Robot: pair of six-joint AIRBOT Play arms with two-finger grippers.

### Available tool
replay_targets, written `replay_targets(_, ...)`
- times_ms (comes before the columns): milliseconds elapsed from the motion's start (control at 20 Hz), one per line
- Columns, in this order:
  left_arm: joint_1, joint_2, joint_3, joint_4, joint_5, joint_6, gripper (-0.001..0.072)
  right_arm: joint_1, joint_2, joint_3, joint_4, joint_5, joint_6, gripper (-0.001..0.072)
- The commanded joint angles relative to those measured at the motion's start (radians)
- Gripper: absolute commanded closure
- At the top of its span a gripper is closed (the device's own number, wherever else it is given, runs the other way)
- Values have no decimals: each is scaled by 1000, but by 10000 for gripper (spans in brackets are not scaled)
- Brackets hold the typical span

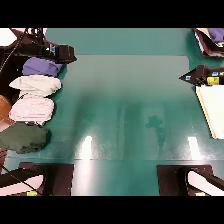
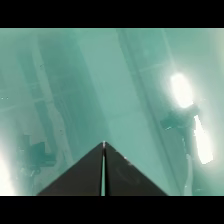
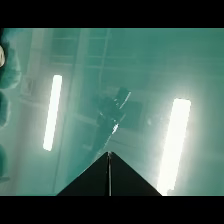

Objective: Fold the shirts.

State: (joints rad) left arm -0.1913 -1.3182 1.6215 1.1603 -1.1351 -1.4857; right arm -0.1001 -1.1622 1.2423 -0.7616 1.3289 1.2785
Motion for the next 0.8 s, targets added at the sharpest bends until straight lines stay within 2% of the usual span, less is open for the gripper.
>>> replay_targets(0,0,0,0,0,0,0,679,5,0,1,2,-2,0,697)
replay_targets(600,0,0,0,0,0,0,679,5,0,1,2,-2,0,697)
replay_targets(750,0,0,0,-40,20,-25,679,5,0,1,2,-14,0,697)
